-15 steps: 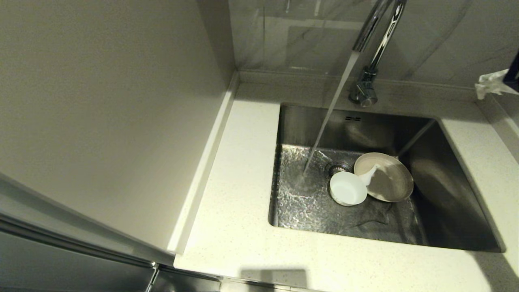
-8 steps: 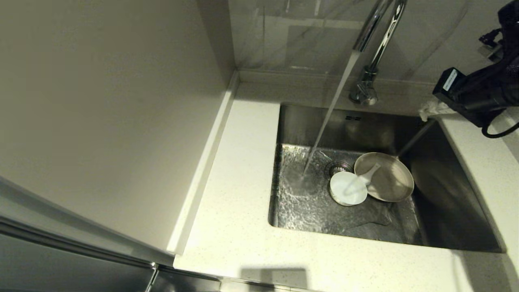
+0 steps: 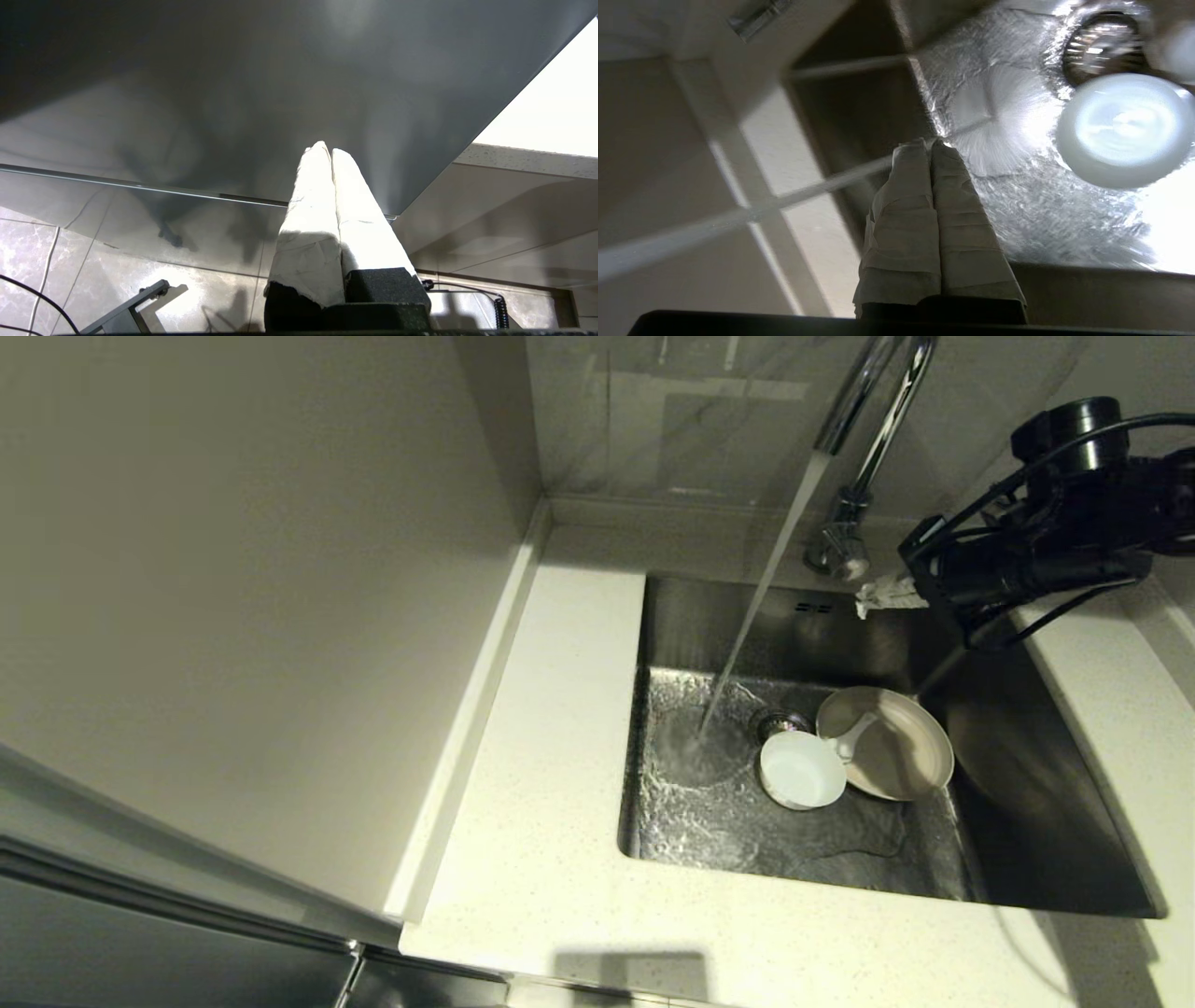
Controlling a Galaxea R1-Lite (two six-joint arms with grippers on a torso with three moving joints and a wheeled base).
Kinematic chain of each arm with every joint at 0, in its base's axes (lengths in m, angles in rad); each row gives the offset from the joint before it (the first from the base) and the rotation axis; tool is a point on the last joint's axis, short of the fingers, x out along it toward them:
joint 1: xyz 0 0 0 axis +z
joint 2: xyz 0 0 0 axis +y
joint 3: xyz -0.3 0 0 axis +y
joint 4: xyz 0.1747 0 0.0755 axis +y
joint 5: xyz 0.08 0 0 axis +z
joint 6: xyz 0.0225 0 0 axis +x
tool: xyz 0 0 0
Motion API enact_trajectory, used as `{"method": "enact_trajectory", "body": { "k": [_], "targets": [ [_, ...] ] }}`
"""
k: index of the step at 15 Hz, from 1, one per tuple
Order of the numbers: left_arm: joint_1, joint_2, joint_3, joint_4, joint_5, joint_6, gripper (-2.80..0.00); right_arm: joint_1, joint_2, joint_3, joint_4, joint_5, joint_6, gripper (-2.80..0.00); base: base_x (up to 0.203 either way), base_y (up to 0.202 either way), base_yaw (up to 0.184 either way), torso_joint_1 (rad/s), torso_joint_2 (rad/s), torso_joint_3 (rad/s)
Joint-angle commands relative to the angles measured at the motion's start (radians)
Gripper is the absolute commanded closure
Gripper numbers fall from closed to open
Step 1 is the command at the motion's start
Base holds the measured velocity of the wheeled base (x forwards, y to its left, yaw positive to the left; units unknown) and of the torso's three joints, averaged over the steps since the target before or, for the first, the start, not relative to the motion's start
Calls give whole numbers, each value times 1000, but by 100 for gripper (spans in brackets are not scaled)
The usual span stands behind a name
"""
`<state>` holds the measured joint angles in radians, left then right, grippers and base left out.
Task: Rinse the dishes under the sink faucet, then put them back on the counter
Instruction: Turn off the faucet
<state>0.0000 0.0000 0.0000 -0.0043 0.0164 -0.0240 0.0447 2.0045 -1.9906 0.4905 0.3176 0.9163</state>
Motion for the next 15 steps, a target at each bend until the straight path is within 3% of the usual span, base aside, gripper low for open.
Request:
{"method": "enact_trajectory", "body": {
  "k": [1,11,15],
  "targets": [
    [0,-3,0,0,0,-1,0,-2,59,0,-67,36,19,0,0,0,0,0,0,0],
    [0,-3,0,0,0,-1,0,7,34,-2,-219,172,15,0,0,0,0,0,0,0],
    [0,-3,0,0,0,-1,0,26,42,-2,-256,178,-2,0,0,0,0,0,0,0]
  ]
}}
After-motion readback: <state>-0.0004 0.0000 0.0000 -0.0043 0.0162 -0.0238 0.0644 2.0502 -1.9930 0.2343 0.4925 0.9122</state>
